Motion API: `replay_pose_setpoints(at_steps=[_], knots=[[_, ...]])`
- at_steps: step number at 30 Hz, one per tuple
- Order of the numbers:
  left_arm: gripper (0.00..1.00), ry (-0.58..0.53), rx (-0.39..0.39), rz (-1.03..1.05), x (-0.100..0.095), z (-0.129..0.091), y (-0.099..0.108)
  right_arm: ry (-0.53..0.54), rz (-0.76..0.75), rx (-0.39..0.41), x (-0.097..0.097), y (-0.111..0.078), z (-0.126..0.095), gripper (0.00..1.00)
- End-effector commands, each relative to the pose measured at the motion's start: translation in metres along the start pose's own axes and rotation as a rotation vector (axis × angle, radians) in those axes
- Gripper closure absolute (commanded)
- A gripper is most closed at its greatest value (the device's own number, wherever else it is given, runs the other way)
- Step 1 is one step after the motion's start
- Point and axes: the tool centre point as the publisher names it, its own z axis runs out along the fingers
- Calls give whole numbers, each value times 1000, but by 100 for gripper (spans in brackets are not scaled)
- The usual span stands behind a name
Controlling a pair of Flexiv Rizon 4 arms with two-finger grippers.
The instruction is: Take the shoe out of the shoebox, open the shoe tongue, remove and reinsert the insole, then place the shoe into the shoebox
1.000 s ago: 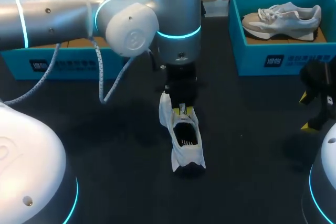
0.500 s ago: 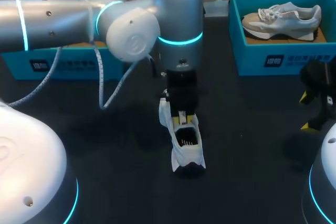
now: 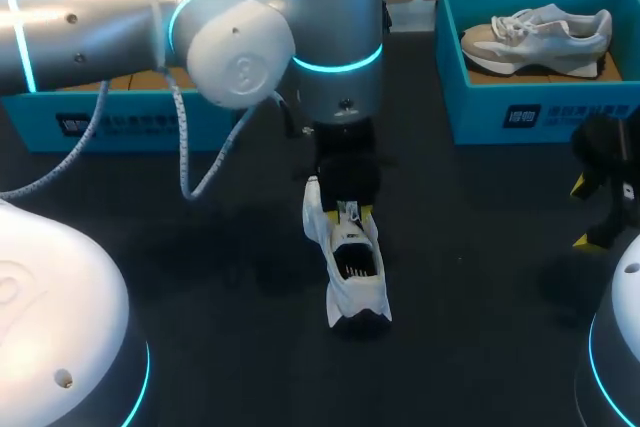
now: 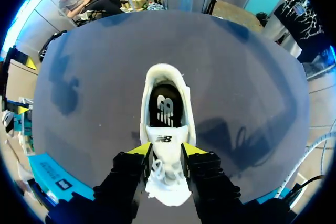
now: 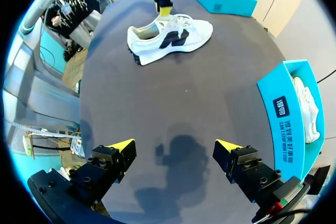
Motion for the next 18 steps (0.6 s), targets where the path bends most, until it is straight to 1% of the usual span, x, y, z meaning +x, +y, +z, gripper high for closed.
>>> replay_pose_setpoints(at_steps=[1,3,4,5,8,10,11,12,18], knots=[[58,6,6,-25,11,-23,0,-2,1,3,1,0,0,0],[45,7,26,-50,13,-30,2,-2,1,3,1,0,0,0],[2,19,44,-72,15,-33,0,-2,1,3,1,0,0,0],[0,15,64,-69,16,-36,-6,-2,1,3,1,0,0,0],[0,21,71,-77,19,-42,-14,-2,1,3,1,0,0,0],[0,57,81,-107,20,-46,-20,-2,1,3,1,0,0,0],[0,92,83,-112,21,-48,-24,-2,1,3,1,0,0,0],[0,148,57,-93,25,-52,-31,-2,1,3,1,0,0,0],[0,148,57,-93,25,-52,-31,-2,1,3,1,0,0,0]])
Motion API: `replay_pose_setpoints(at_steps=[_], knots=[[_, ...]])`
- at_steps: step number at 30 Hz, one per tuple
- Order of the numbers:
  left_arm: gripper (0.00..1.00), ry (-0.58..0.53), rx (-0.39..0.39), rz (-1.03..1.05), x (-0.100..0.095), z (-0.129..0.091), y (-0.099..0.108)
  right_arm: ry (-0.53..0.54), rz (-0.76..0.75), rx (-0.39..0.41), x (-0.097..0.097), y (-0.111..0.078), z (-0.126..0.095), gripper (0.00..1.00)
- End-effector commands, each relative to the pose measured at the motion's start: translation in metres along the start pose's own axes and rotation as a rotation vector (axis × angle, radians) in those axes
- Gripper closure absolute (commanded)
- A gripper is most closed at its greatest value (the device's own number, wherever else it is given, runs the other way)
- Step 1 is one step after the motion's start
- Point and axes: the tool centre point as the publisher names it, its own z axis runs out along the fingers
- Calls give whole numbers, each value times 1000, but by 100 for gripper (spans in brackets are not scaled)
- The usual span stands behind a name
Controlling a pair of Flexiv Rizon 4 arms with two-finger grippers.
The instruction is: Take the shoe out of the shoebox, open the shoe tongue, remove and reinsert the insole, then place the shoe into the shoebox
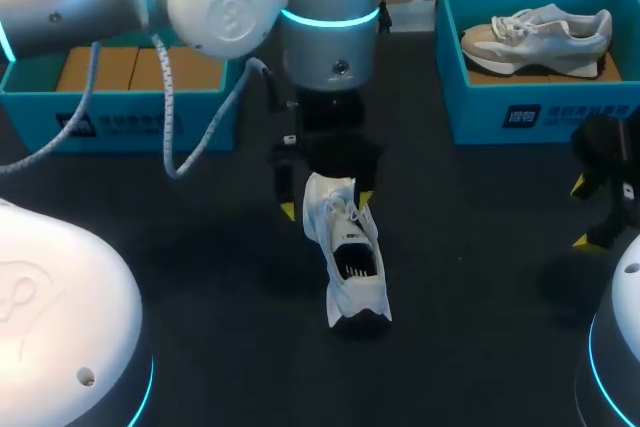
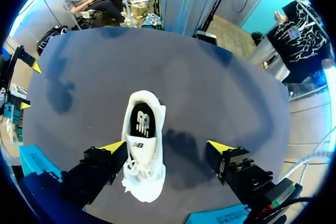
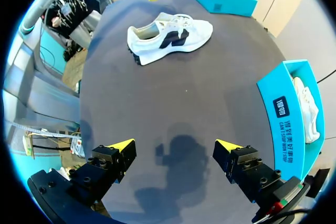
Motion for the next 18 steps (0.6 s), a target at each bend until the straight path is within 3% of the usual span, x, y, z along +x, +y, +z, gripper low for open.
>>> replay_pose_setpoints(at_steps=[1,7,10,12,13,18], knots=[[0,25,-6,-1,-6,-3,-2,-2,1,2,1,0,0,0],[0,25,-6,-1,-6,-3,-2,-2,1,2,1,0,0,0],[0,59,-3,-22,-2,5,-16,-2,1,2,1,0,0,0],[0,101,14,-207,0,3,-31,-2,1,2,1,0,0,0],[0,130,-15,-392,0,1,-36,-2,1,2,1,0,0,0],[0,130,-15,-392,0,1,-36,-2,1,2,1,0,0,0]])
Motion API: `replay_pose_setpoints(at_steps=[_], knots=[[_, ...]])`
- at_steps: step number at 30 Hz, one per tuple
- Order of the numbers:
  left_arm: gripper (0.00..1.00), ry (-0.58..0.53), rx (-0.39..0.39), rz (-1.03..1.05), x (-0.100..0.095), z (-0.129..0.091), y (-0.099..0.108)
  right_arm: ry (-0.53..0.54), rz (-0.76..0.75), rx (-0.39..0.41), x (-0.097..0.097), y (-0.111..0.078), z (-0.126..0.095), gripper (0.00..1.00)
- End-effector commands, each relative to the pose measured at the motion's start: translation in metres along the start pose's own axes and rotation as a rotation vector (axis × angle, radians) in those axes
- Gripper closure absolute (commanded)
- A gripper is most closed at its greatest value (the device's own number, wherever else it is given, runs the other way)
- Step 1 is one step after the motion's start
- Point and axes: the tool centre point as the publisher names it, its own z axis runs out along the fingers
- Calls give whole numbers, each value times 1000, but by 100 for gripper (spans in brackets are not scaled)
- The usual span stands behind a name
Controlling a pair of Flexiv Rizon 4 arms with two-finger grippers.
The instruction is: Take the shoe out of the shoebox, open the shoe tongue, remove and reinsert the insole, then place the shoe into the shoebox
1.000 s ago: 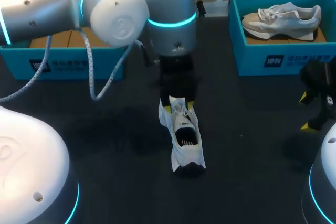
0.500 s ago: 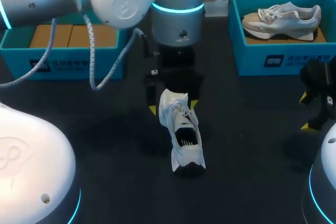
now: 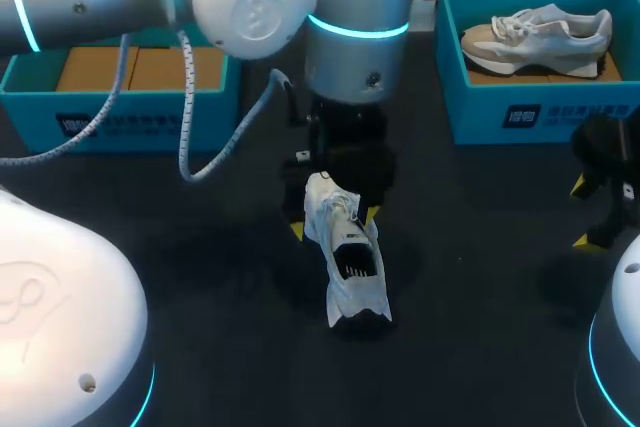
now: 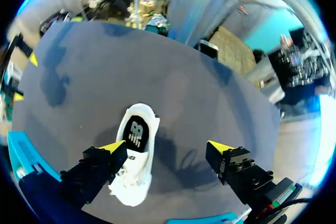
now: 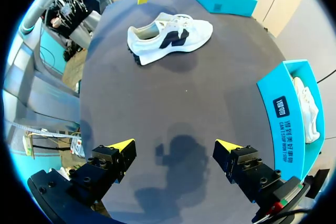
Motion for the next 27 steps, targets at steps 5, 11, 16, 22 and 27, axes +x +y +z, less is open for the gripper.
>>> replay_pose_setpoints(at_steps=[5,11,16,22,27], knots=[[0,41,-18,-179,-5,-3,-4,-2,1,3,1,0,0,0],[0,-70,46,-264,1,12,-17,-2,1,3,1,0,0,0],[0,-89,12,-472,1,23,-41,-2,1,3,1,0,0,0],[0,-89,12,-472,1,23,-41,-2,1,3,1,0,0,0],[0,-89,12,-472,1,23,-41,-2,1,3,1,0,0,0]])
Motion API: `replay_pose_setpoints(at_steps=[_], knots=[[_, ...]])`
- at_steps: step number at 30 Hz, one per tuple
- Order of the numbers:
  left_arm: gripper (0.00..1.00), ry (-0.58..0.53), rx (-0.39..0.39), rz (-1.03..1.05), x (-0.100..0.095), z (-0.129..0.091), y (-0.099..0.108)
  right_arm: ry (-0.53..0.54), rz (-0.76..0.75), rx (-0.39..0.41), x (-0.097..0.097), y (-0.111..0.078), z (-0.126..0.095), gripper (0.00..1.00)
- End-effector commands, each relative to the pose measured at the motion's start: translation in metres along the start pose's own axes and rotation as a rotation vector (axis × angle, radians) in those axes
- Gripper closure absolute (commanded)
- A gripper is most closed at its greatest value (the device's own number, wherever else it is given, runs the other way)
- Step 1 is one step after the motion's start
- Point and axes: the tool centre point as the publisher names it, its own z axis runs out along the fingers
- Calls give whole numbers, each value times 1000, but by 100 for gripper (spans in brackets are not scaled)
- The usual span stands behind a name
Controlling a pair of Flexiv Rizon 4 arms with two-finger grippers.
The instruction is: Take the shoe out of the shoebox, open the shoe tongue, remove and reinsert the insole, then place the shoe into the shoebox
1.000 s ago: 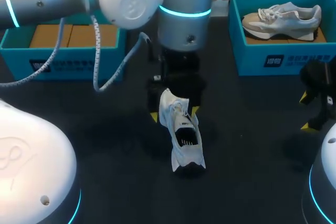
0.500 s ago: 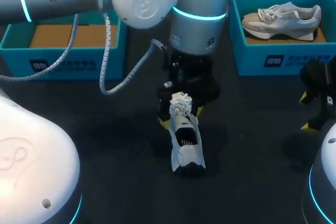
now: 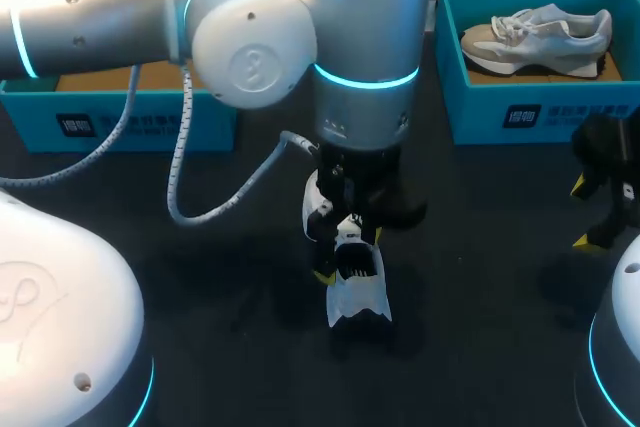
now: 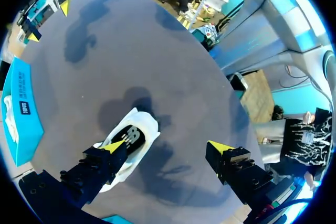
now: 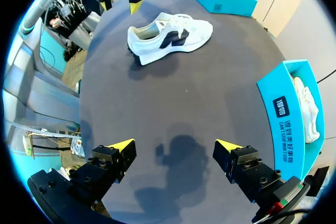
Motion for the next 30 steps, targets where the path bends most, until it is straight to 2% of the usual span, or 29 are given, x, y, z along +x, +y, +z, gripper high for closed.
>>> replay_pose_setpoints(at_steps=[1,6,8,12,14,23,25,30], knots=[[0,-4,3,1,1,0,3,-2,1,3,1,0,0,0],[0,-35,25,-268,-3,20,-9,-2,1,3,1,0,0,0],[0,-39,39,-309,-5,25,-11,-2,1,3,1,0,0,0],[0,-137,5,-510,1,32,-20,-2,1,3,1,0,0,0],[0,-228,-22,-561,7,24,-17,-2,1,3,1,0,0,0],[0,-228,-22,-561,7,24,-17,-2,1,3,1,0,0,0],[0,-208,2,-545,3,31,-17,-2,1,3,1,0,0,0],[0,-213,0,-643,-14,50,-15,-2,1,3,1,0,0,0]])
